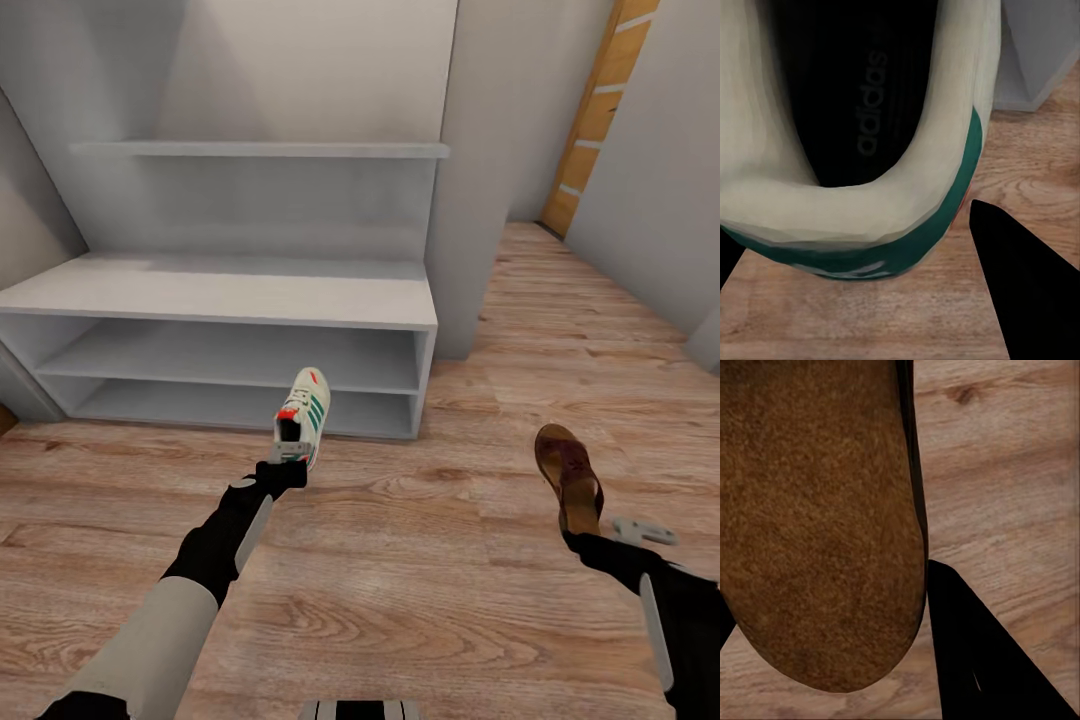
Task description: Pick up the two gym shoes and the two sandals from the corridor floor and place them onto the hallstand (shoe rack) in the corridor, making sure they are on the rack and not on the floor. Arrange them so the two gym shoes are next to each other and the two sandals are next to each other.
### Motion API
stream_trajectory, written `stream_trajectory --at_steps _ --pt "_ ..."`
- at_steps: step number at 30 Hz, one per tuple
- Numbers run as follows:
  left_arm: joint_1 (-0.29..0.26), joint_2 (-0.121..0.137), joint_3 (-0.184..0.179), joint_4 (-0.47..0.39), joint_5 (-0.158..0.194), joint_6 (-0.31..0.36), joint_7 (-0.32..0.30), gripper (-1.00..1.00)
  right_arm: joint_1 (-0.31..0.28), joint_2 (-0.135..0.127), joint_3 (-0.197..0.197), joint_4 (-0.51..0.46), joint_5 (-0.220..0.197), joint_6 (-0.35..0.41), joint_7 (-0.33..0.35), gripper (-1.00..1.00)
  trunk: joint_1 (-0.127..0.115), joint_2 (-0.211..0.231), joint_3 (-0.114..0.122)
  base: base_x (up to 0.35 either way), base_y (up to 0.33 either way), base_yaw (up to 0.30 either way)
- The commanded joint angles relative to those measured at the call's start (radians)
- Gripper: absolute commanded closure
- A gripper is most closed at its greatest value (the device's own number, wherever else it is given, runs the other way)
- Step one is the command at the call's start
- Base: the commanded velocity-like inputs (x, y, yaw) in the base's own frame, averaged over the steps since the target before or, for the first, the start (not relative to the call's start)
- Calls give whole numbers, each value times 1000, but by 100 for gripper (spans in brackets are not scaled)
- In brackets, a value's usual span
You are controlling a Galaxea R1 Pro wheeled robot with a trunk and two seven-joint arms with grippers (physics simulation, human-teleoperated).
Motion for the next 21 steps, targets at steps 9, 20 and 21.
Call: stream_trajectory --at_steps 9,20,21 --pt "-1 0 -3 0 8 5 1 100 -1 -5 -16 -1 3 17 7 100 0 0 -1 47 0 0" --pt "-1 0 -2 40 10 1 1 100 -1 -4 -16 0 3 18 8 100 0 0 -1 326 0 0" --pt "-1 0 -2 41 10 1 1 100 -1 -4 -16 0 3 18 8 100 0 0 -1 344 0 0"
